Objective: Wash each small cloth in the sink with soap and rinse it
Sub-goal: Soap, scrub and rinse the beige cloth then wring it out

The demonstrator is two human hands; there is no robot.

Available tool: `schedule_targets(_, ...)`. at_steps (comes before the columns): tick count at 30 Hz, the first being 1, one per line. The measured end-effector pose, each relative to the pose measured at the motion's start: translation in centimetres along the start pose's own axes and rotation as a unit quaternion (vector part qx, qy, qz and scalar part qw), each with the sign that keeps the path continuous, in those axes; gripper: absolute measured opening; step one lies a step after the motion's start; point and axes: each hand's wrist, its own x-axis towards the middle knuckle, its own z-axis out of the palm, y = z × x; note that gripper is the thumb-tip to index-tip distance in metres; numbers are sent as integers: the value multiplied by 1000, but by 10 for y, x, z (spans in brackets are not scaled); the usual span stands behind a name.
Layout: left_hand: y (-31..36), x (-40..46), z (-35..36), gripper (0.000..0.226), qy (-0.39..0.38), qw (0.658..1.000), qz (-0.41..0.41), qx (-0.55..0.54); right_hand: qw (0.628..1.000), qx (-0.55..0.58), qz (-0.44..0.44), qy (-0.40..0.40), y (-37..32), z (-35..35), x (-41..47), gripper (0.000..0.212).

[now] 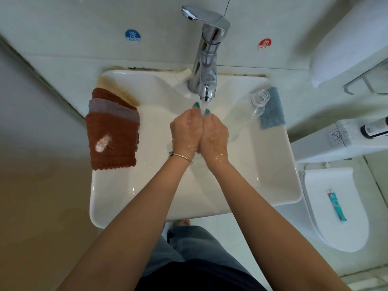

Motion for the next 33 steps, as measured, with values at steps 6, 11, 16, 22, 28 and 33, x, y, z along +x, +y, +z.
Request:
schedule_targets(6,7,-9,-14,32,-105,990,31,-88,987,151,-48,13,4,-25,-23,21)
schedule_targets(11,3,-12,-33,16,-150,980,67,-114,987,158,-38,-13,-1,-39,-24,32)
schedule_targets(16,14,-11,-49,18,-141,977,63,-145,985,139,-95,44,-26,-54,-14,53)
schedule_targets(22,30,-5,-67,19,-105,981,92,-132,972,22,-222,79,-88,-64,21,67)
schedule_targets(28,43,2,-75,19,-63,984,108,-125,957,-194,-207,62,-104,-63,31,60)
schedule_targets(33,44,-6,-76,21,-46,982,111,-147,970,-45,-224,79,-76,-52,0,61)
